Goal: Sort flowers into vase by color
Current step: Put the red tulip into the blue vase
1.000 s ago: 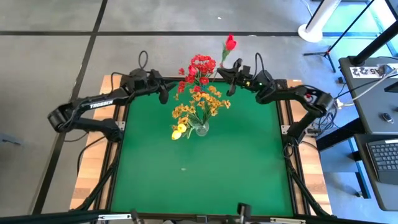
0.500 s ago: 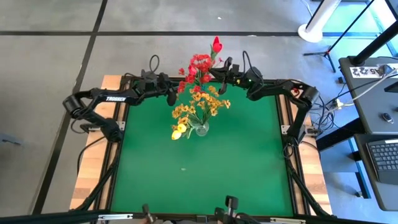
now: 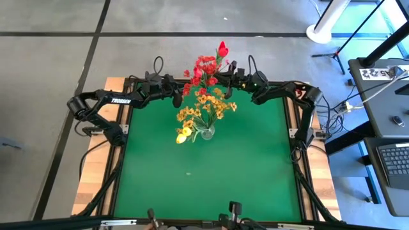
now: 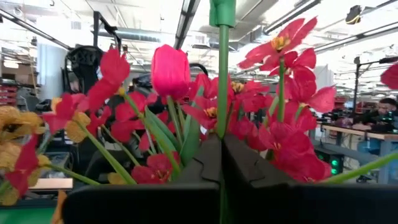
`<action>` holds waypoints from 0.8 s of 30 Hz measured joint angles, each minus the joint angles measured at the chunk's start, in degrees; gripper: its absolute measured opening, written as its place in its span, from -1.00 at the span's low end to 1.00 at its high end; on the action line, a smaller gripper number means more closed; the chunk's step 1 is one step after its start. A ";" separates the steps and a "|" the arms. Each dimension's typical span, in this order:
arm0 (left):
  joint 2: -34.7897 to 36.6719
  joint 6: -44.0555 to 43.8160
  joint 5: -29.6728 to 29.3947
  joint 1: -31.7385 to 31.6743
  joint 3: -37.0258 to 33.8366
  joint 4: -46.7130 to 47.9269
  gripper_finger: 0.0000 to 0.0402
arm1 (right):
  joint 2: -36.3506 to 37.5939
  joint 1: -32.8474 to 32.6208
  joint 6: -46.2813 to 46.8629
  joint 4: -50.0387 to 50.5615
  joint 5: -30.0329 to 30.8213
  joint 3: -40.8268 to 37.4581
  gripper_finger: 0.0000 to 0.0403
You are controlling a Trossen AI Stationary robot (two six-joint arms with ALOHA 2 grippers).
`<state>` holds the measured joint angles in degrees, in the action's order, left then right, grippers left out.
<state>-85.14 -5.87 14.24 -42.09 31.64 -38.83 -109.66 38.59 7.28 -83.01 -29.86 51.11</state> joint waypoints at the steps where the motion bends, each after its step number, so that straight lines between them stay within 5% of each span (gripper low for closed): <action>1: 0.00 0.00 0.00 0.00 0.00 0.02 -0.32 | -0.10 0.00 0.23 -0.32 -0.29 0.00 -1.00; 24: 0.00 -0.17 -0.04 2.56 0.02 -2.43 -0.32 | -1.56 -2.25 -3.11 2.23 0.83 -0.04 -1.00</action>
<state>-85.14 -6.04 14.20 -39.53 31.66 -41.25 -111.22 36.34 4.17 -80.78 -29.03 51.07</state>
